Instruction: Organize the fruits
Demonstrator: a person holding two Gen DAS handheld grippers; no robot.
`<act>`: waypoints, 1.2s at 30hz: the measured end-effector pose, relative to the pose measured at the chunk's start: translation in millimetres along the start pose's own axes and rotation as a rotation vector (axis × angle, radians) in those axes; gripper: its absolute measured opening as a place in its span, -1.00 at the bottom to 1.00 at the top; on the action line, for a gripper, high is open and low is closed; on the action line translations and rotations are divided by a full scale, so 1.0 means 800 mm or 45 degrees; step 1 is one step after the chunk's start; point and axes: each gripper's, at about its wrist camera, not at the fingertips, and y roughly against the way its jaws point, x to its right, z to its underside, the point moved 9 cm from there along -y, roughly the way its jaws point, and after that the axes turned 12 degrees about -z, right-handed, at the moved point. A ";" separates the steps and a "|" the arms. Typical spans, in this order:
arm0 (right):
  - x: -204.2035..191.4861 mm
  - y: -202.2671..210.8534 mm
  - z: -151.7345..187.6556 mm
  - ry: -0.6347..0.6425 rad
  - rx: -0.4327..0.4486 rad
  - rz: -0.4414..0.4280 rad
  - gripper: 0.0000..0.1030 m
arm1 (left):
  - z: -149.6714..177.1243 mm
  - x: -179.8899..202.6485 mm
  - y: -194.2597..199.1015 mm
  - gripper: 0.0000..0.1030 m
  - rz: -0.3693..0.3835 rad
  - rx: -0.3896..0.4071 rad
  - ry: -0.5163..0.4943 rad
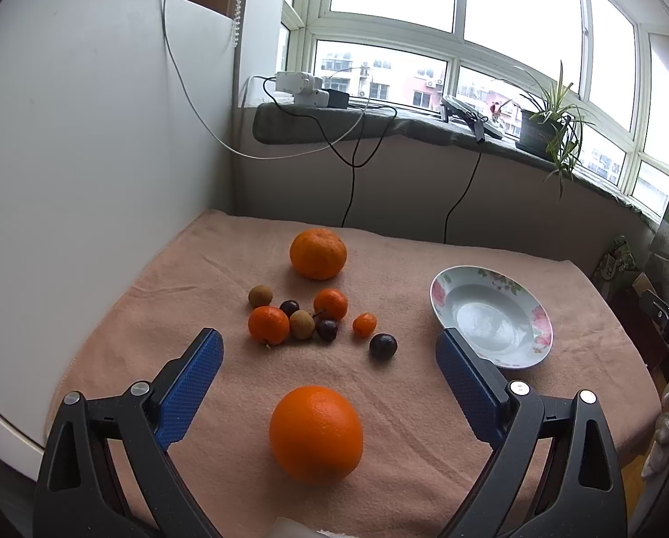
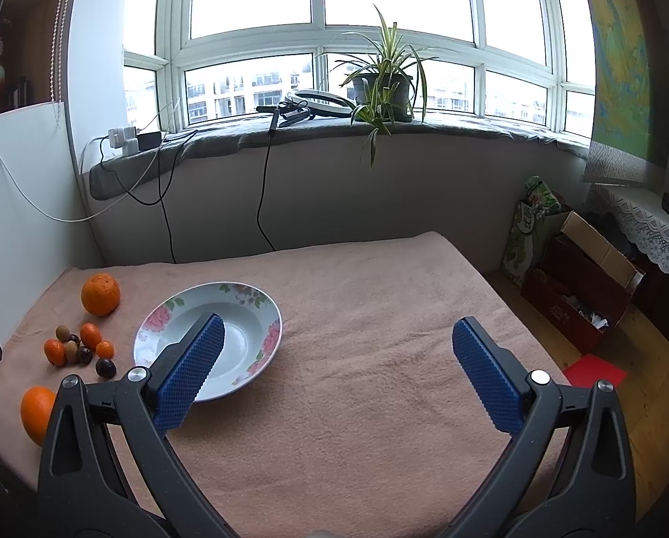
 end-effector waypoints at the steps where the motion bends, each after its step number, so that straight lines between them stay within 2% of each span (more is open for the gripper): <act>1: 0.001 0.000 0.000 0.000 -0.003 -0.001 1.00 | 0.000 0.000 0.000 0.86 0.000 0.001 -0.001; 36: -0.001 -0.005 0.003 0.001 -0.008 0.004 1.00 | 0.000 -0.002 -0.003 0.86 0.009 -0.012 0.007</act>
